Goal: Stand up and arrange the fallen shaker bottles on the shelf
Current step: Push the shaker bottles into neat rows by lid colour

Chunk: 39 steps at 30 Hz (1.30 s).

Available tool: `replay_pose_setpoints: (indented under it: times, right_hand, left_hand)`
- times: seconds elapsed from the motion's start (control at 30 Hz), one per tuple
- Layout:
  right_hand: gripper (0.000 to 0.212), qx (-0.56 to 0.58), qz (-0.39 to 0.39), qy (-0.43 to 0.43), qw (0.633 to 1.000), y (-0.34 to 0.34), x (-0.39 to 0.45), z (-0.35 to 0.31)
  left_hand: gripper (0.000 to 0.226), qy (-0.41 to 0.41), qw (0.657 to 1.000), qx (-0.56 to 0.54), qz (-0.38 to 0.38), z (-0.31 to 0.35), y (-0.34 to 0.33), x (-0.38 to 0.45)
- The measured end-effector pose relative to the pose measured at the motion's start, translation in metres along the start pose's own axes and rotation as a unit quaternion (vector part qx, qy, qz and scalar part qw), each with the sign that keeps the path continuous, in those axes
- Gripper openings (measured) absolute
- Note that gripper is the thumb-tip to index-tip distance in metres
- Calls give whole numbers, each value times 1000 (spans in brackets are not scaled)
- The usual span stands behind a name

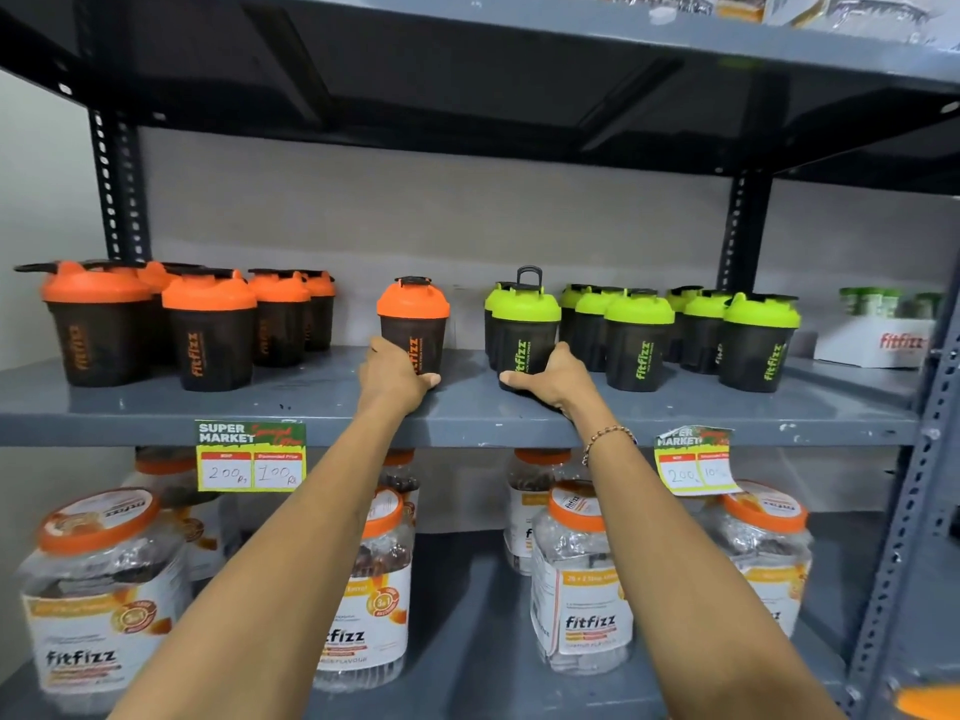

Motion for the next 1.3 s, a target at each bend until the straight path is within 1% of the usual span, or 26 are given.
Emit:
replay_pose_setpoints:
  times: [0.33,0.43,0.53,0.63,0.8,1.0,1.3]
  right_hand:
    - [76,-2,-21,10,1000,-1,1,3]
    - [88,-14,-13,9,1000,0,-2,2]
    - [97,-35,0,9,999,0,-3,-1]
    - [91,-39,7,8,999,1,-2,-1]
    - [80,-28,3,10,1000,2,-2,2]
    - [83,-56,-16,12,998,0,-3,0]
    - [81,-69,-9,6,998,0,-5,-3]
  left_hand:
    - [73,5,1000,-3,-3,3,2,-4]
    - [76,11,1000,-9,-7,2,4,-5]
    - [85,17,1000,-21,-14,2,6,-6]
    - [89,23,1000,-15,-9,2,6,-7]
    - [80,23,1000,5,1,2,5,-6]
    - [80,23,1000,5,4,2,5,-4]
    - [78,19,1000,1,5,1,4,-4]
Point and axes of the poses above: each hand's wrist, its own x-axis towards the middle knuckle, its own y-axis out of the back of the hand, z = x × y, the point moved 1 cm from there along x, towards the middle knuckle, and after that the axes turned 11 degrees about y, right-handed, at the moved point
